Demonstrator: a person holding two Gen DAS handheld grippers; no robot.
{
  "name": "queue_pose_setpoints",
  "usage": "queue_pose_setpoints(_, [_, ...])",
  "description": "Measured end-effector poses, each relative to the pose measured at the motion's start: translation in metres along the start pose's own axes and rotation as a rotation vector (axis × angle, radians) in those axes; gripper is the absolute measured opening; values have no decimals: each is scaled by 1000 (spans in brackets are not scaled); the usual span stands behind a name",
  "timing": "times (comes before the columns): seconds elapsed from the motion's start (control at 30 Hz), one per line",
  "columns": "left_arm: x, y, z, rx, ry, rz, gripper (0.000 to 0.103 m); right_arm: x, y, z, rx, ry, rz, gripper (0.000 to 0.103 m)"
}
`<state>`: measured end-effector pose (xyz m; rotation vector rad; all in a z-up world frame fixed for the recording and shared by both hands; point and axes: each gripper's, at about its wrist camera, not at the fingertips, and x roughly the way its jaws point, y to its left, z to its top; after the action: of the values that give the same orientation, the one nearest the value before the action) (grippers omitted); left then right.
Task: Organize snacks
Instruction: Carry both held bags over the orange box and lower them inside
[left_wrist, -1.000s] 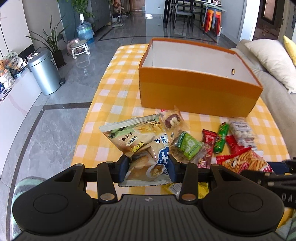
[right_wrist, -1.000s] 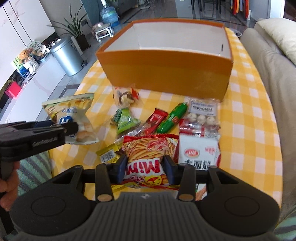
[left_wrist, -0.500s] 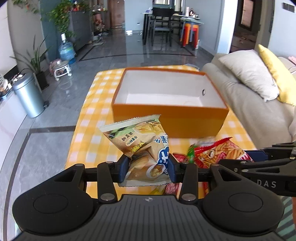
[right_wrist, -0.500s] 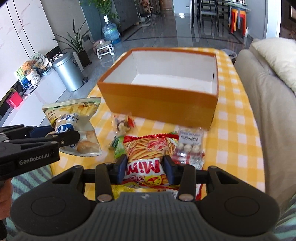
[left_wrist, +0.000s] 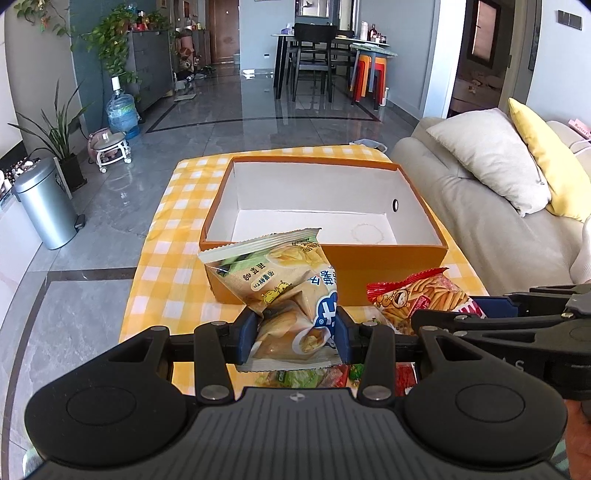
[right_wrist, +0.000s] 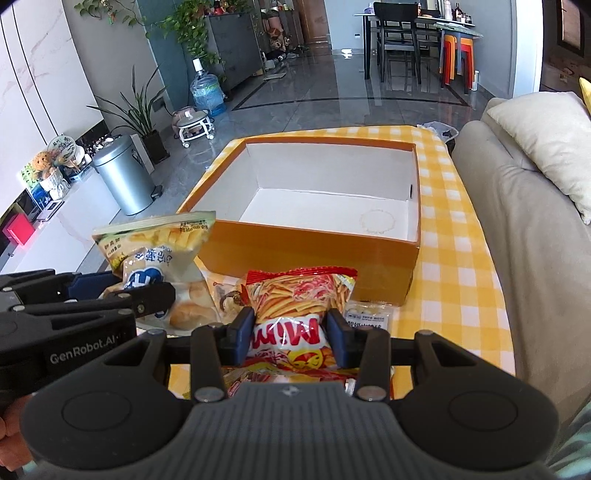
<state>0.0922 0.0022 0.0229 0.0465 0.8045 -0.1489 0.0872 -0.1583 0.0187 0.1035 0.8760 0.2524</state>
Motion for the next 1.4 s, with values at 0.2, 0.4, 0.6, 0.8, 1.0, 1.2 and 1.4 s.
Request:
queue_pose_setpoints(0.2, [11, 3, 17, 23, -5, -2, 48, 11, -3, 15, -6, -7, -11, 40])
queue_pose_setpoints(0.4, [26, 15, 52, 48, -11, -13, 48, 23, -12, 50, -9, -45, -6, 40])
queue_pose_setpoints(0.6, [55, 24, 93, 68, 14, -76, 48, 49, -21, 96, 15, -38, 17, 40])
queue_pose_setpoints(0.8, [110, 26, 116, 142, 126, -103, 48, 102, -29, 124, 53, 54, 26, 40])
queue_pose_setpoints(1.0, [159, 27, 115, 236, 270, -76, 48, 154, -27, 127, 75, 169, 21, 40])
queue_pose_setpoints(1.2, [192, 26, 107, 328, 409, -62, 48, 190, -23, 125, 70, 268, 8, 40])
queue_pose_setpoints(1.4, [200, 25, 97, 383, 482, -46, 48, 211, -21, 117, 67, 338, 12, 40])
